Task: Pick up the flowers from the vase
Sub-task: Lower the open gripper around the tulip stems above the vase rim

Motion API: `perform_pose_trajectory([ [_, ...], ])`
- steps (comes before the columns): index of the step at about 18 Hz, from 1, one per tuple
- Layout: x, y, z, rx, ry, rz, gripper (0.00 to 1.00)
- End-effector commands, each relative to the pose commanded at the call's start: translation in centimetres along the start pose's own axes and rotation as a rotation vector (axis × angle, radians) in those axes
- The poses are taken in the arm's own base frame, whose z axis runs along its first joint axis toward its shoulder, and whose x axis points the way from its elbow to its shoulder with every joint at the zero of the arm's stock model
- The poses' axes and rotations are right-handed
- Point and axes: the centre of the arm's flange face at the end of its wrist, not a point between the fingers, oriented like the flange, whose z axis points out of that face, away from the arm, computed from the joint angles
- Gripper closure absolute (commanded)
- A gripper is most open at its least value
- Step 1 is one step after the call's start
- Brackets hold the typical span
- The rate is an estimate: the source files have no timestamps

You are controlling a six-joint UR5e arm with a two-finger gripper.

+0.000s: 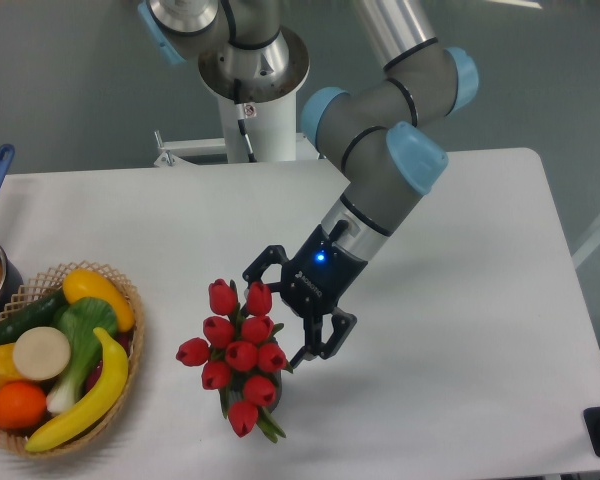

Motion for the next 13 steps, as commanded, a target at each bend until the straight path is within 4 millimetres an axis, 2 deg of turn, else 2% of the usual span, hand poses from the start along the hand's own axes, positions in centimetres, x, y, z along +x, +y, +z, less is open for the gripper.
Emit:
perform_pose_trajectory([
  [9, -0.7, 0.1, 1.6, 0.007, 0.02, -0.013, 0.0],
  [13, -1.2, -1.1, 1.4, 0.032, 0.019, -0.029, 0.0],
])
